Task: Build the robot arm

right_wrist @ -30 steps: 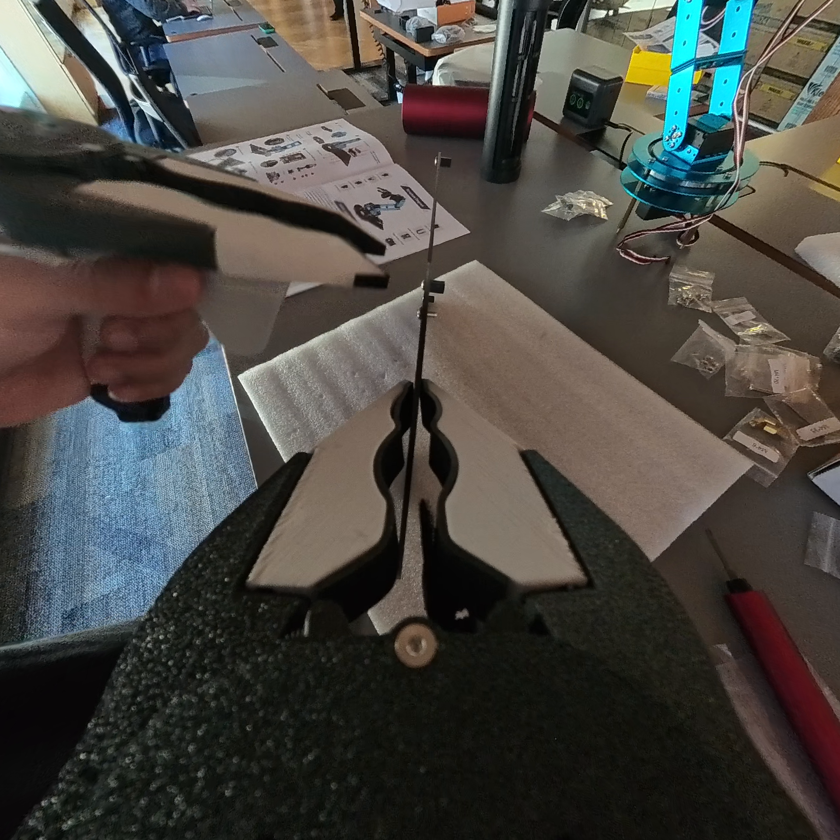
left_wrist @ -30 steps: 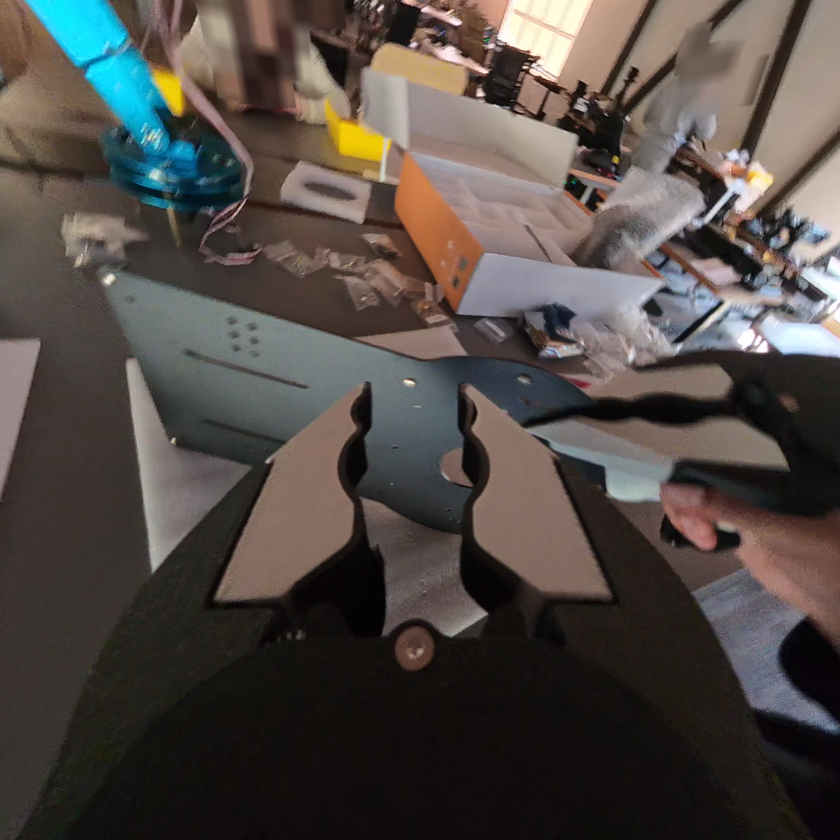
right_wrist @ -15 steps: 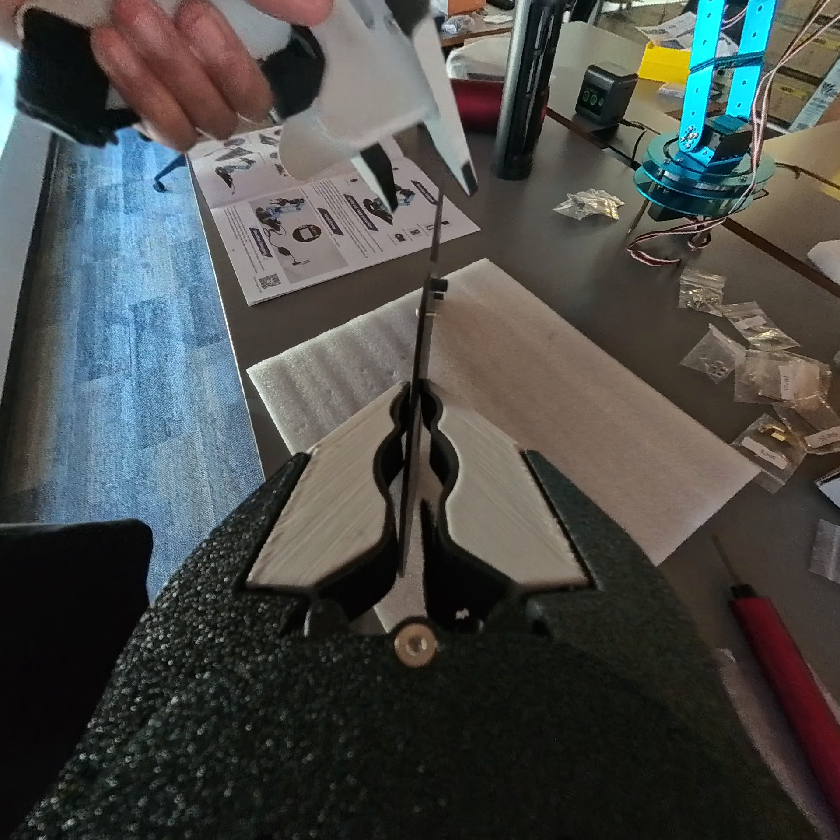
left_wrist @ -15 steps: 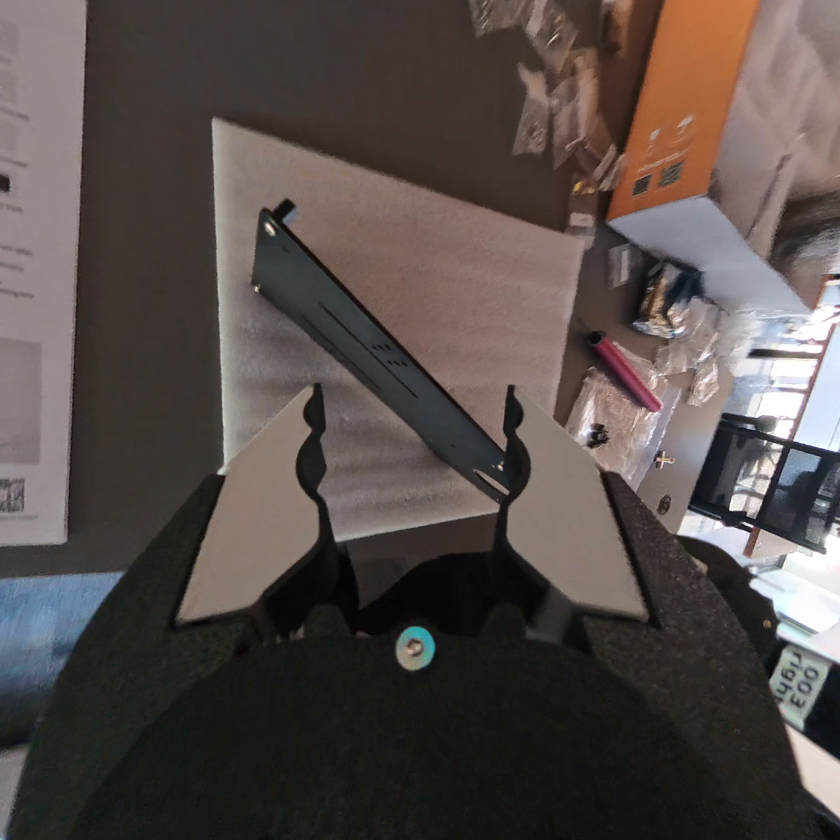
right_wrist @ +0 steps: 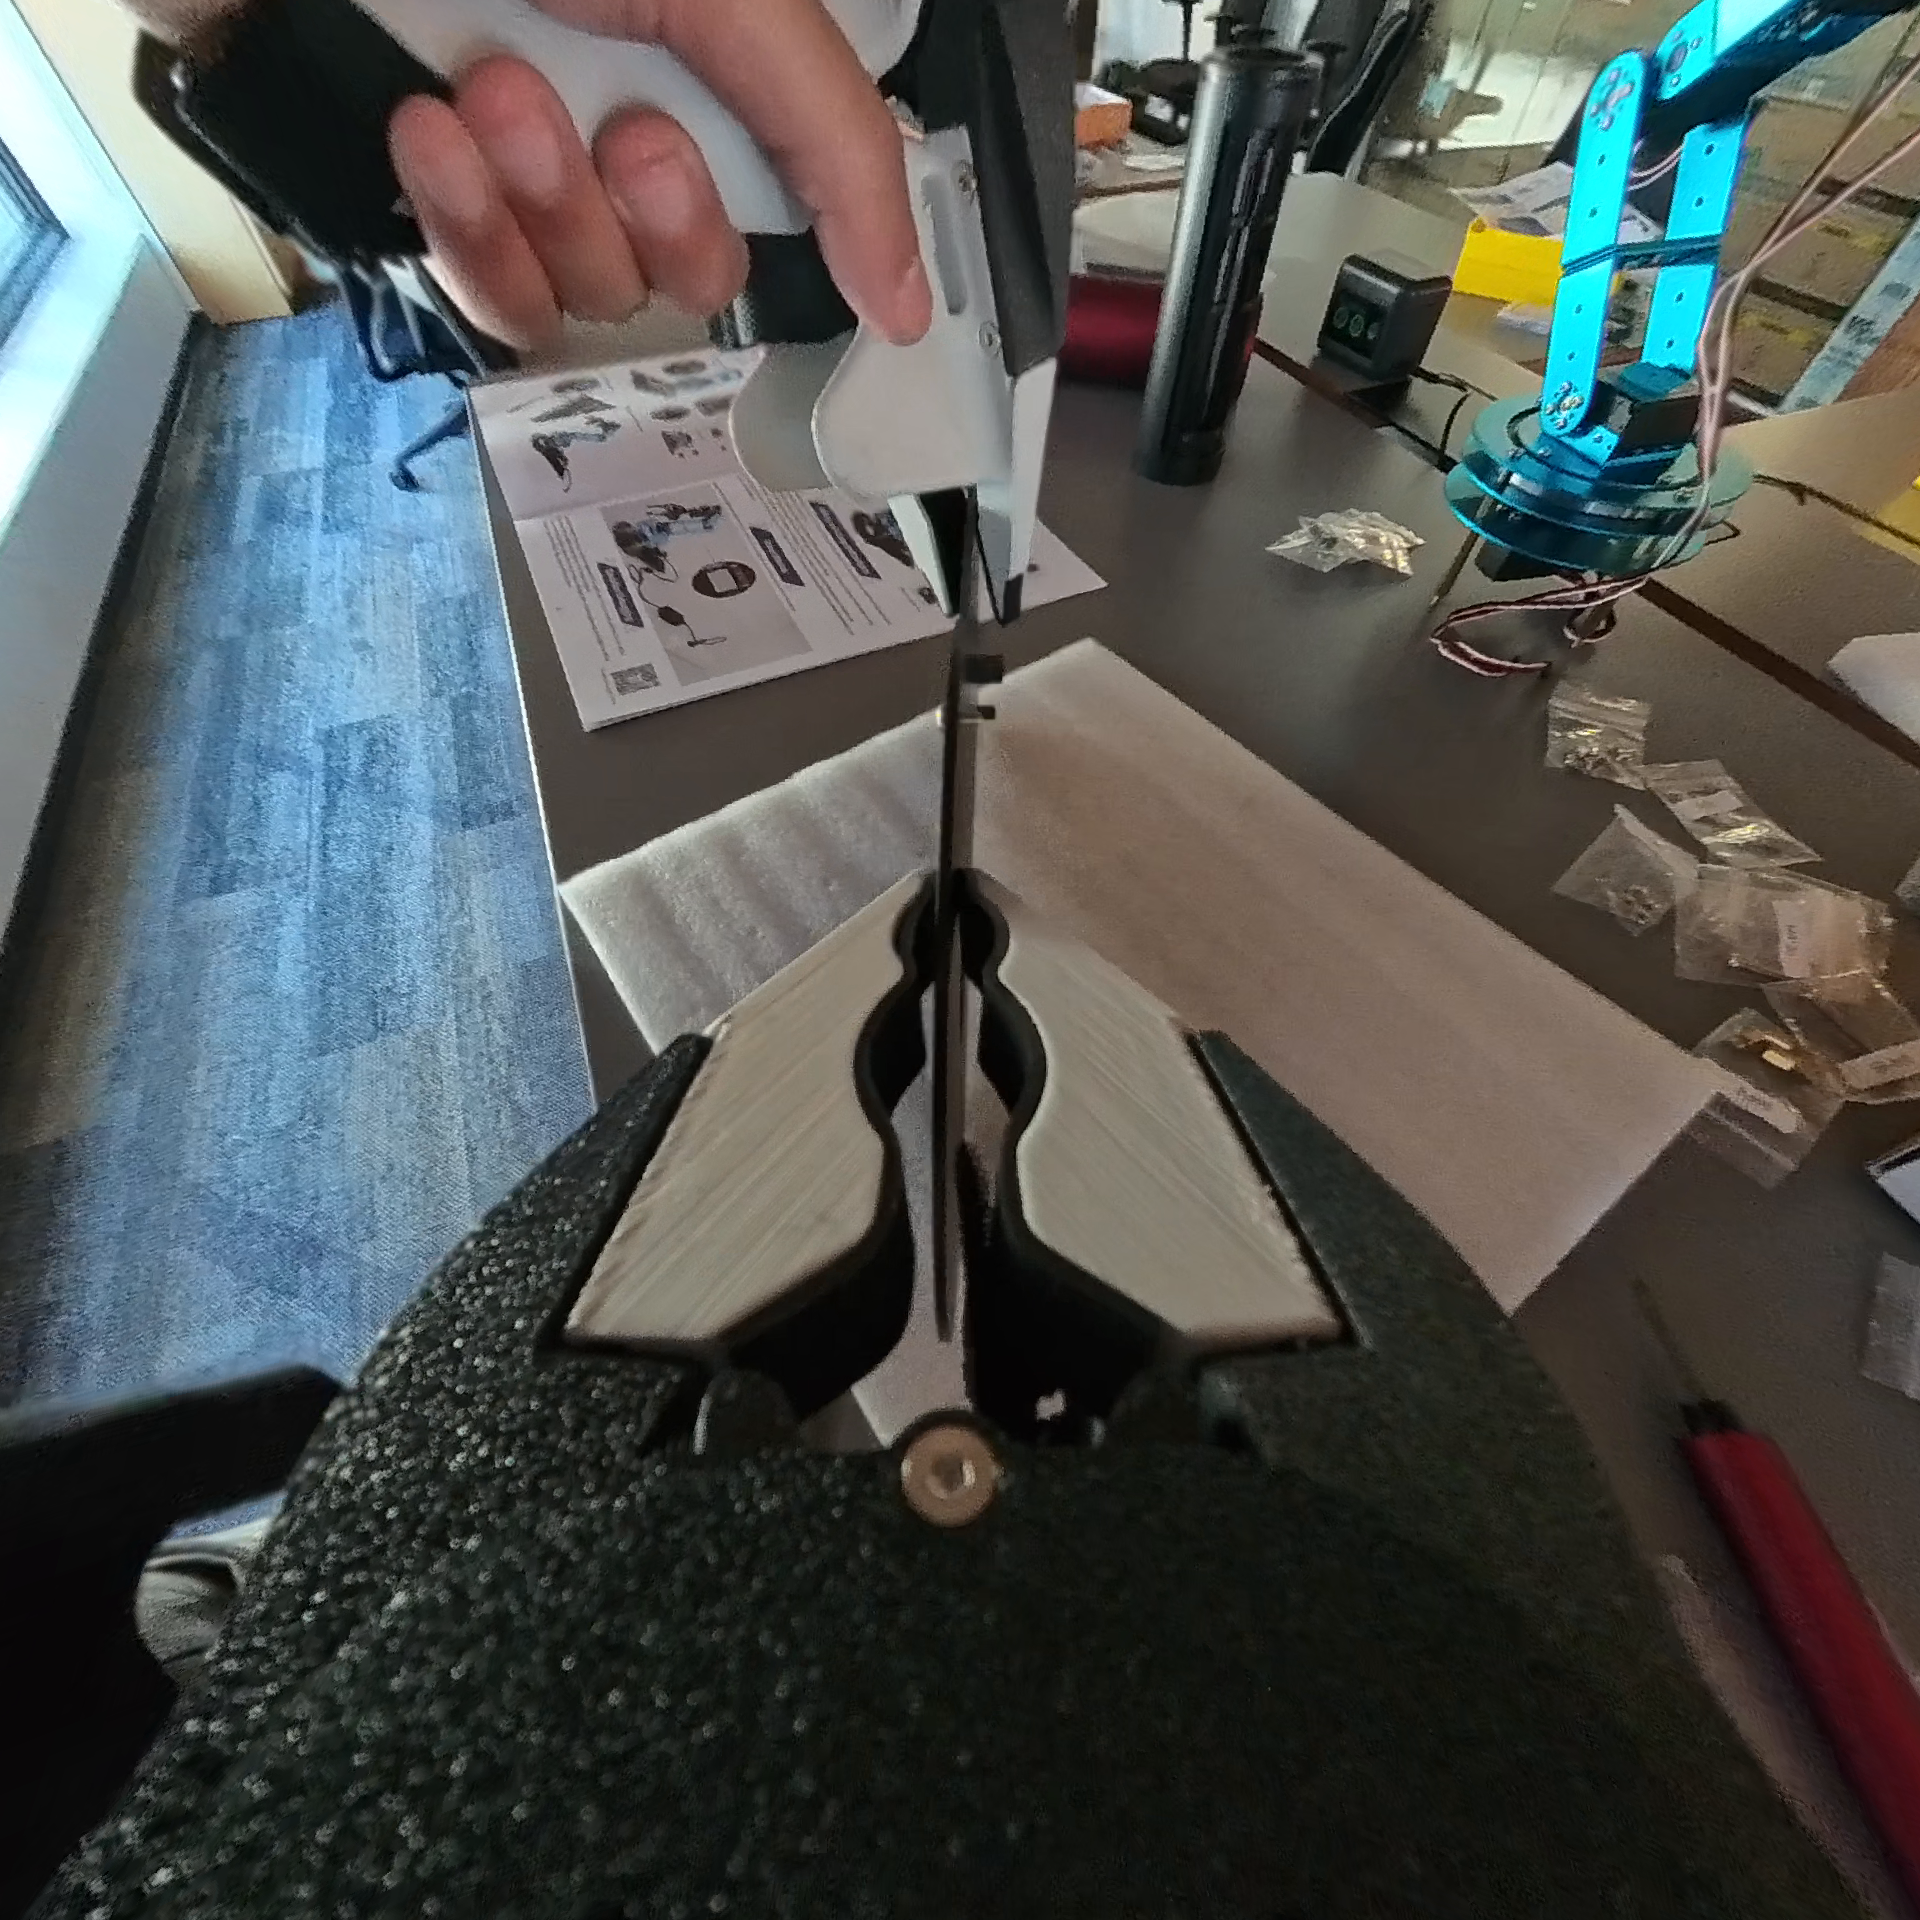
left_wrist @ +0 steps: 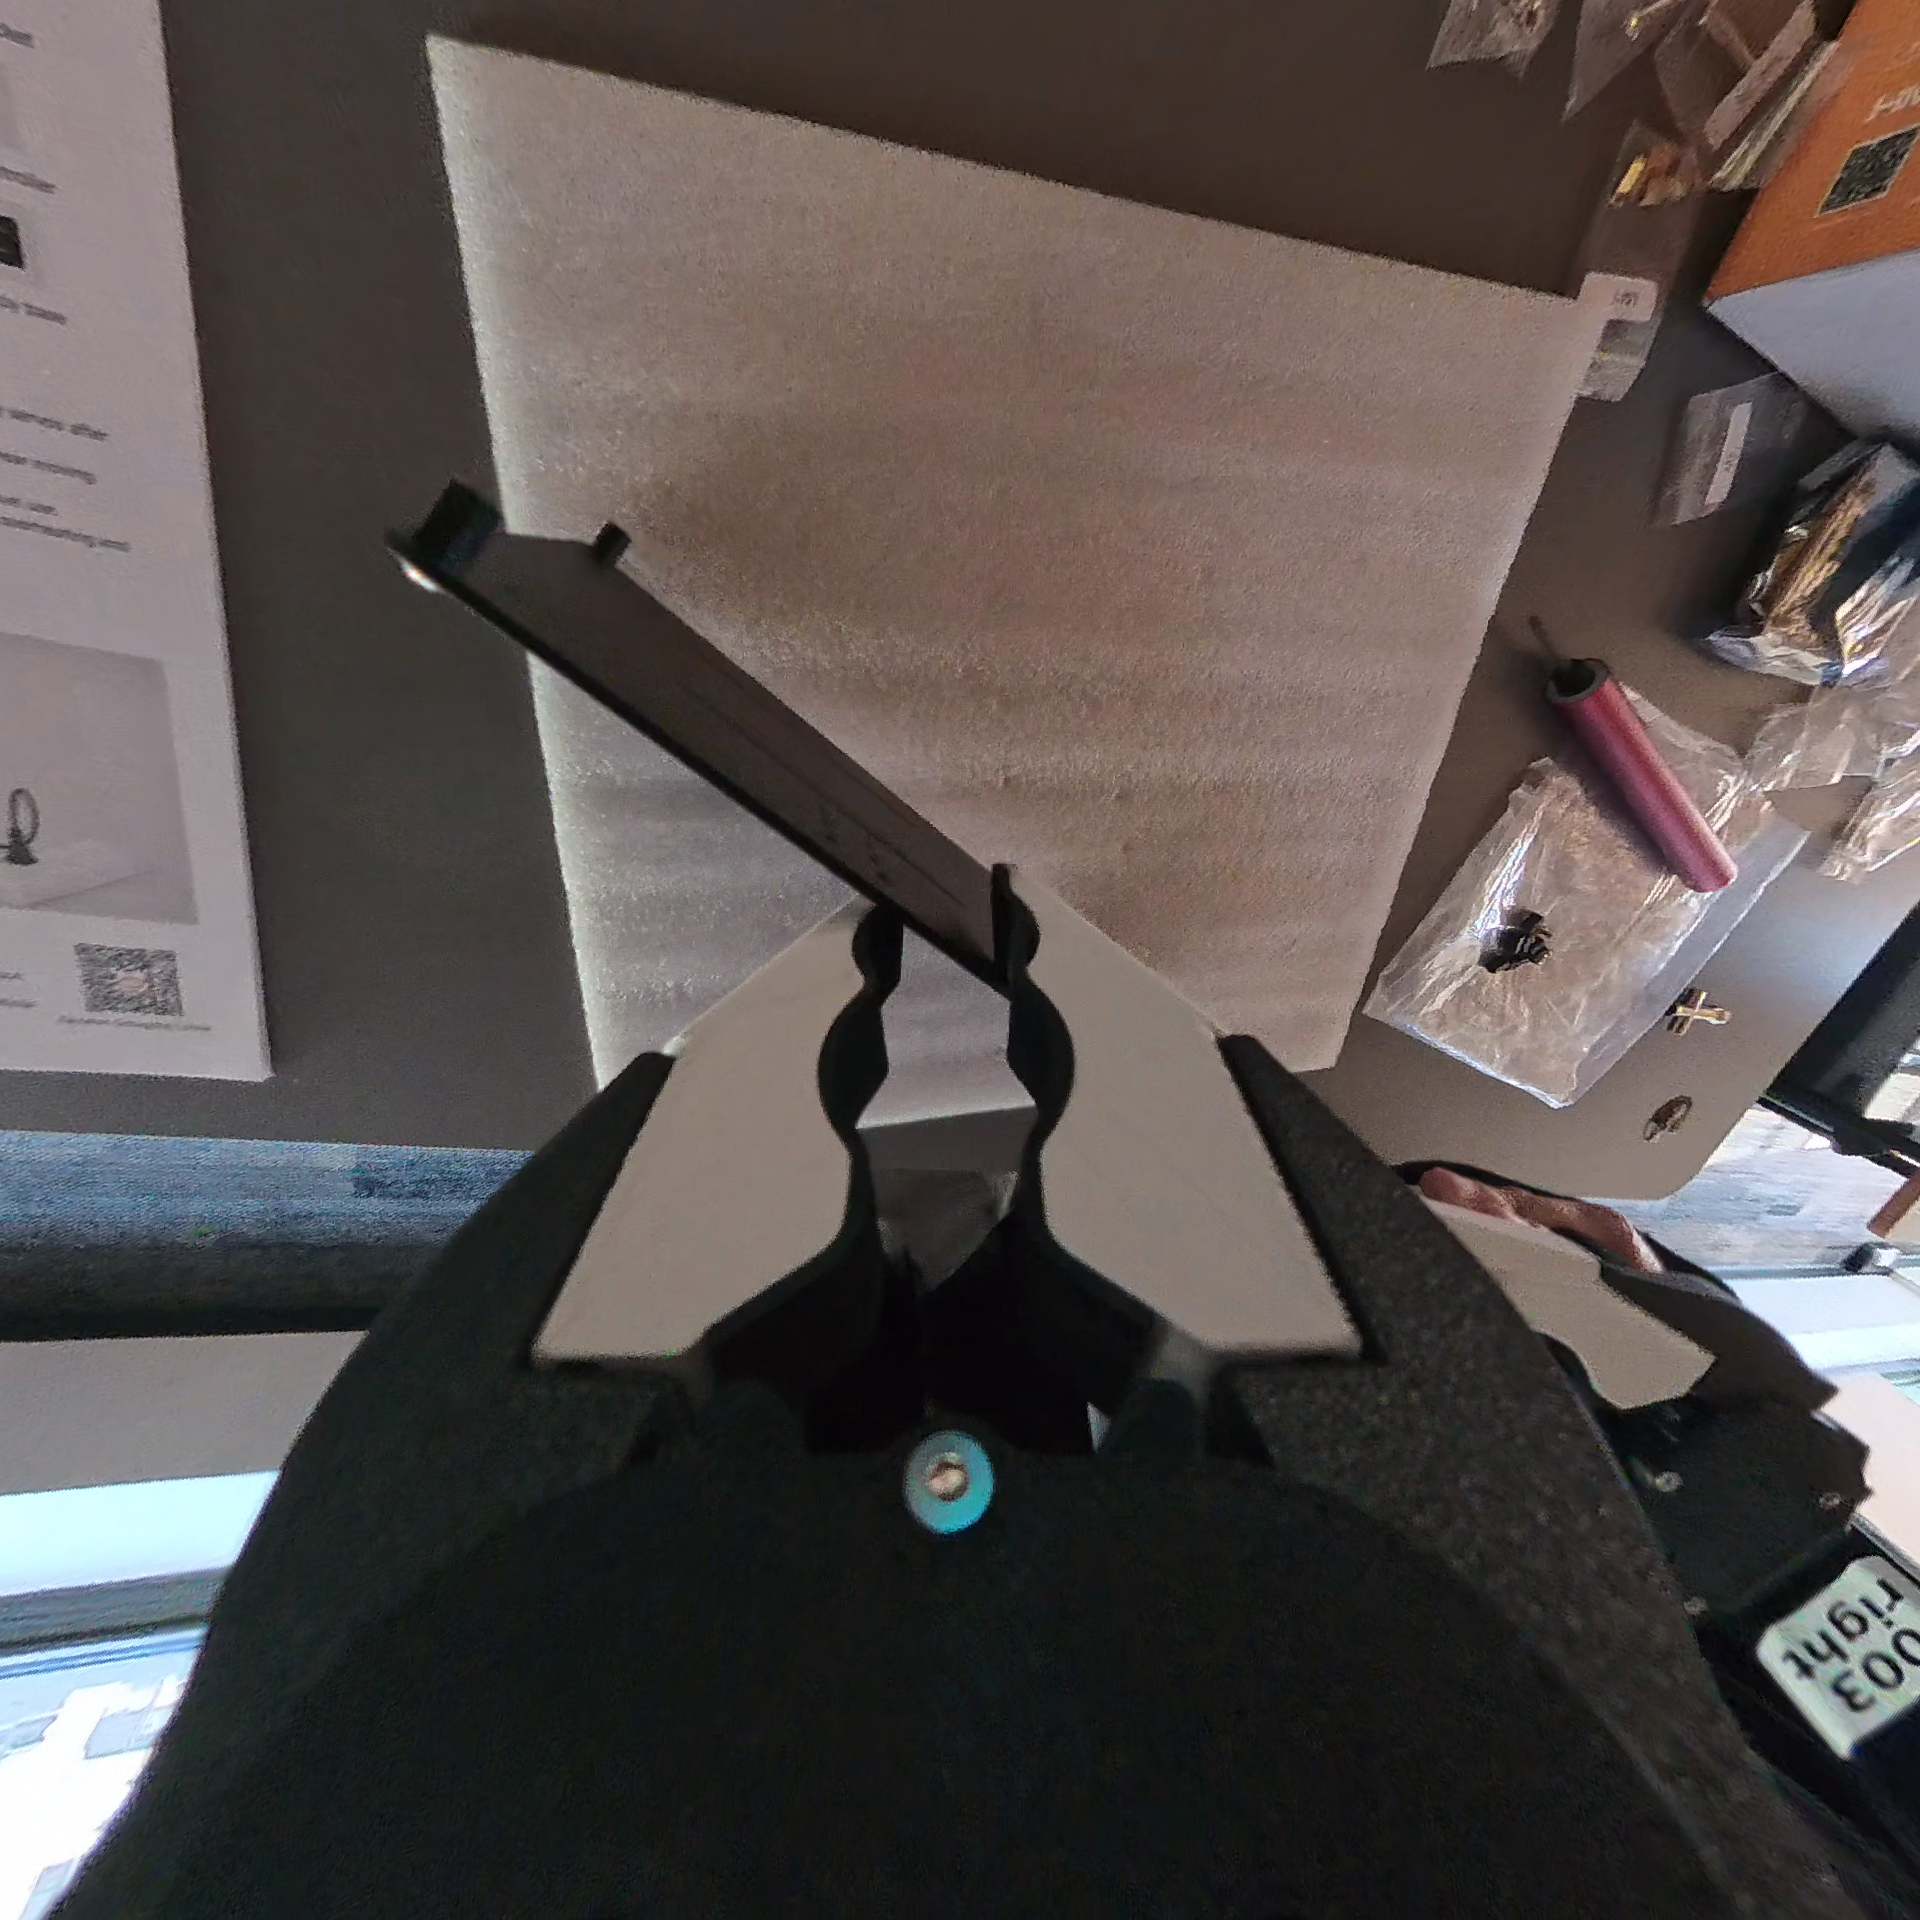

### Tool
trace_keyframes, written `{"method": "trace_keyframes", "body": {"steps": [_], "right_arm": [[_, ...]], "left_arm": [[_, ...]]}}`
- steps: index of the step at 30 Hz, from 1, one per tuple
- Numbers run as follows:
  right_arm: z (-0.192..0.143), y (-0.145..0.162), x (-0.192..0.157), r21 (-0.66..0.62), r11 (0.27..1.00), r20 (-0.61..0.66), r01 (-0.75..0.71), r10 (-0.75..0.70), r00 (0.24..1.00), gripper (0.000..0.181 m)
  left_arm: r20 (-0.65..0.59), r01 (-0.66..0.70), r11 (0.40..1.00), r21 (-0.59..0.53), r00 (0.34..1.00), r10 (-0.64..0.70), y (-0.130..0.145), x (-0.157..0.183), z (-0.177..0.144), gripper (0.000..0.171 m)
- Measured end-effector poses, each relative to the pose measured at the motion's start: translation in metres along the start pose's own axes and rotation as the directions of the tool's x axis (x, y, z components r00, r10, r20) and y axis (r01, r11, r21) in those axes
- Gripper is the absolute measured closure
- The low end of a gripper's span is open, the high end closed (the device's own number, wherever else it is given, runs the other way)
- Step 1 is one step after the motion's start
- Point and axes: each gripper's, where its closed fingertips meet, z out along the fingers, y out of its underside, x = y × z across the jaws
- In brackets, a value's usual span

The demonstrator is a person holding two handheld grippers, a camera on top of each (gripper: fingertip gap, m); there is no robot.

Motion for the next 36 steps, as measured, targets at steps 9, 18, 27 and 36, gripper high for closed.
{"method": "trace_keyframes", "body": {"steps": [9, 18, 27, 36], "right_arm": [[-0.014, -0.026, 0.013, 0.079, 0.997, -0.092, -0.014, 0.021, 0.996, 0.18], [-0.023, -0.025, 0.021, 0.127, 0.987, -0.385, -0.099, 0.141, 0.912, 0.18], [-0.005, -0.019, -0.005, 0.17, 0.975, -0.542, -0.145, 0.215, 0.812, 0.179], [0.009, -0.003, -0.019, 0.127, 0.98, -0.597, -0.153, 0.199, 0.778, 0.178]], "left_arm": [[0.013, -0.124, 0.992, -0.002, 0.992, 0.124, -0.022, 0.032, -0.019, 0.157], [0.005, -0.425, 0.898, -0.11, 0.903, 0.429, -0.038, 0.078, -0.004, 0.158], [0.045, -0.616, 0.767, -0.179, 0.774, 0.632, -0.033, 0.076, 0.005, 0.159], [0.048, -0.698, 0.697, -0.164, 0.7, 0.712, -0.027, 0.066, 0.018, 0.158]]}}
